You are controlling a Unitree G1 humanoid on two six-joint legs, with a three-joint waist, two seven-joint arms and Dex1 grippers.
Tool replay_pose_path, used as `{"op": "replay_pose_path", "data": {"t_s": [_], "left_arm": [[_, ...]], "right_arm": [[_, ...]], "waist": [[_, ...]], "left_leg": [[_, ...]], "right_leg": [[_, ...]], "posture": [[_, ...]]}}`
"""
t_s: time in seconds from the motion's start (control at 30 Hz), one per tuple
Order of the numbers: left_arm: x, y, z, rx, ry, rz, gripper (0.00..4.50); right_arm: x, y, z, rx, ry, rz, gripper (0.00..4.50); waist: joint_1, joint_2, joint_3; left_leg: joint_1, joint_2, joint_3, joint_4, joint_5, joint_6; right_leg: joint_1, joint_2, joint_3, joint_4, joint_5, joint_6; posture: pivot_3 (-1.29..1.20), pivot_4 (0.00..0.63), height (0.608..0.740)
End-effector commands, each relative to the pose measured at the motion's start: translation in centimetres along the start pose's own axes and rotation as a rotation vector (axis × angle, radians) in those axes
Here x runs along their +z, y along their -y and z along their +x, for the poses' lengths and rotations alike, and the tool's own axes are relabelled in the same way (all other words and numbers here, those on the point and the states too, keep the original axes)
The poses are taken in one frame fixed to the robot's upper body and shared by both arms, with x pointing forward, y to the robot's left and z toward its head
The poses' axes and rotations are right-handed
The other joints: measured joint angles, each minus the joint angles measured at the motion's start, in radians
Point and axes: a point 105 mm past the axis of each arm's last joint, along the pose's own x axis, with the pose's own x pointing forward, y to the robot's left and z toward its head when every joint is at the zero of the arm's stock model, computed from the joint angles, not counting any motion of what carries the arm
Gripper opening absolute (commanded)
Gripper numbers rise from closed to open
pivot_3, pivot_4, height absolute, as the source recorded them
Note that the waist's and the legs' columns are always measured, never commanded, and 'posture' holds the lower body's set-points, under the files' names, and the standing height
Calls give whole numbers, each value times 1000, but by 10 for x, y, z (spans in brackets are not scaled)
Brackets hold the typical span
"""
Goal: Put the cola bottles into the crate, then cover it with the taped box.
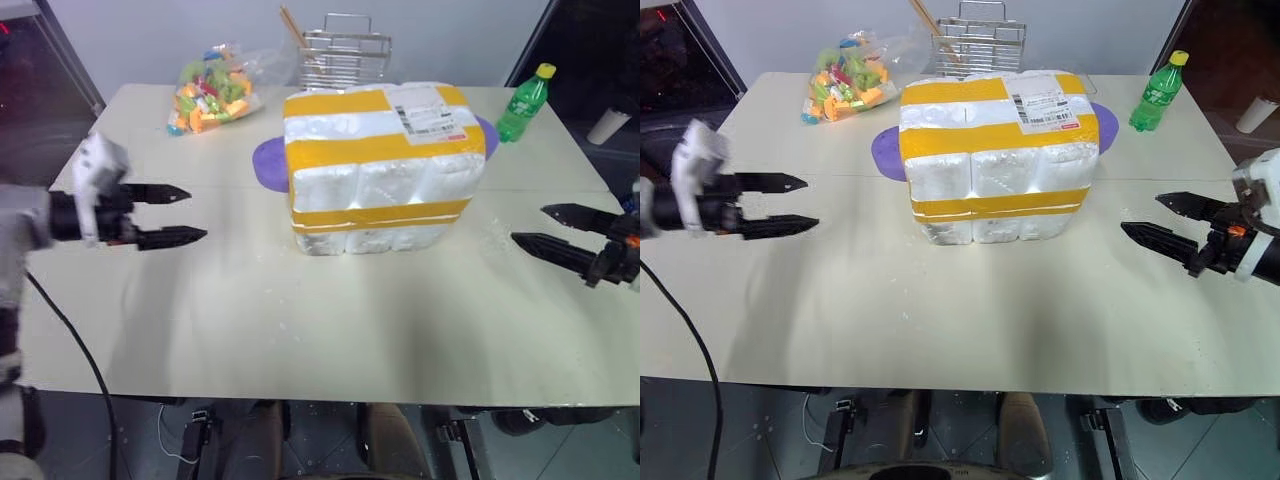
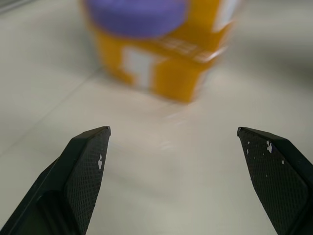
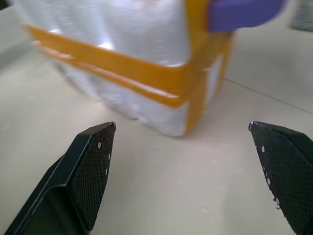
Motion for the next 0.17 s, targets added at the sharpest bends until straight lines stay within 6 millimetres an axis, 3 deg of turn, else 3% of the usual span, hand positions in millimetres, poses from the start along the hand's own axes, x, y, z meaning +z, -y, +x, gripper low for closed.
{"op": "replay_pose_path", "data": {"t_s": [0.03, 0.17], "left_arm": [[4, -2, 3, -72, -2, -10, 4351], [9, -4, 11, -110, -15, 8, 4351]], "right_arm": [[7, -3, 0, 57, 3, -62, 4500], [8, 3, 5, 57, 3, -60, 4500]], "waist": [[0, 1, 0], [-1, 0, 0]], "left_leg": [[2, 0, 0, -1, 0, 0], [7, 0, 0, -2, 0, 0]], "right_leg": [[2, 0, 0, -1, 0, 0], [8, 0, 0, -4, -1, -2]], "posture": [[0, 150, 739], [0, 150, 739]]}}
